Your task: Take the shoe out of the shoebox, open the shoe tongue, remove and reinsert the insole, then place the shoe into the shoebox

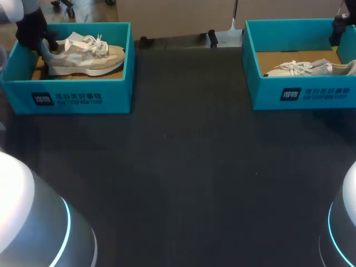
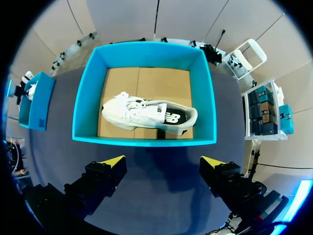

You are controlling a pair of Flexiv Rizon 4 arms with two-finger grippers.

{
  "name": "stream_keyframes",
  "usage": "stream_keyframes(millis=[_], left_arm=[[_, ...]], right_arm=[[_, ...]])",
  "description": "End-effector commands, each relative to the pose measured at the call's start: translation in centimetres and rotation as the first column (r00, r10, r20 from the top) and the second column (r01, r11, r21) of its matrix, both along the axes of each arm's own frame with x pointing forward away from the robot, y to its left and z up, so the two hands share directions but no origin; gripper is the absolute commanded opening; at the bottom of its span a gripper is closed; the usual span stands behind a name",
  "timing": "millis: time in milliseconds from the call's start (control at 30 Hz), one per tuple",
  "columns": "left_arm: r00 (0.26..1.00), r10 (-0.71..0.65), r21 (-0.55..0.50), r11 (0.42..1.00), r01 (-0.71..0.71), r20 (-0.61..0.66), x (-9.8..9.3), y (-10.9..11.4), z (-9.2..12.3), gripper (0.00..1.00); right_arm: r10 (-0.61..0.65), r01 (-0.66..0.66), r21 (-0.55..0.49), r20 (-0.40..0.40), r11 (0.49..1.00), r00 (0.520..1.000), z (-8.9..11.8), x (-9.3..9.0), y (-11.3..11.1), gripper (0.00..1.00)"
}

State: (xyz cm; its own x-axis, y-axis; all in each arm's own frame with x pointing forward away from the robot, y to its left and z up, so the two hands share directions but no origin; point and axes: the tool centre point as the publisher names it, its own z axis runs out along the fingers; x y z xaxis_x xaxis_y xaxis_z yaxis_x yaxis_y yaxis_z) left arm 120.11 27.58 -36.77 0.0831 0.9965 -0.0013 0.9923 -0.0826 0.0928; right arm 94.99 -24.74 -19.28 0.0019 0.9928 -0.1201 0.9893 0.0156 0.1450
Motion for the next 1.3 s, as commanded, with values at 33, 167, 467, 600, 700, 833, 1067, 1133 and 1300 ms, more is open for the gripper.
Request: stream_keyframes(millis=[33, 167, 467, 600, 700, 833, 1067, 1133, 1300], left_arm=[[1.000, -0.003, 0.001, 1.000, 0.003, -0.016, 0.9, 0.2, -0.1, 0.48], [1.000, 0.005, 0.006, 1.000, -0.005, -0.017, 1.0, 0.4, -0.1, 0.42], [1.000, -0.017, 0.045, 0.999, 0.018, -0.018, 0.7, 0.8, 0.2, 0.28], [1.000, -0.024, 0.054, 0.998, 0.025, -0.014, 0.6, 1.0, 0.7, 0.15], [1.000, -0.028, 0.054, 0.998, 0.029, -0.012, 0.5, 1.0, 1.2, 0.06], [0.999, -0.038, 0.063, 0.997, 0.039, -0.013, 0.4, 1.0, 2.1, 0.00], [1.000, -0.013, 0.082, 0.996, 0.014, -0.019, 0.1, 1.2, 5.6, 0.00], [1.000, -0.011, 0.084, 0.996, 0.013, -0.018, 0.1, 1.3, 6.7, 0.00], [1.000, -0.015, 0.096, 0.995, 0.016, -0.010, -0.2, 1.6, 9.8, 0.00]], right_arm=[[0.000, 0.000, -0.001, 0.000, 1.000, 1.000, 0.0, 0.0, 0.0, 1.00], [0.000, 0.000, -0.001, 0.000, 1.000, 1.000, 0.0, 0.0, 0.0, 1.00], [0.000, 0.000, -0.001, 0.000, 1.000, 1.000, 0.0, 0.0, 0.0, 1.00], [0.000, 0.000, -0.001, 0.000, 1.000, 1.000, 0.0, 0.0, 0.0, 1.00], [0.000, 0.000, -0.001, 0.000, 1.000, 1.000, 0.0, 0.0, 0.0, 1.00], [0.000, 0.000, -0.001, 0.000, 1.000, 1.000, 0.0, 0.0, 0.0, 1.00], [0.000, 0.000, -0.001, 0.000, 1.000, 1.000, 0.0, 0.0, 0.0, 1.00], [0.000, 0.000, -0.001, 0.000, 1.000, 1.000, 0.0, 0.0, 0.0, 1.00], [0.000, 0.000, -0.001, 0.000, 1.000, 1.000, 0.0, 0.0, 0.0, 1.00]])
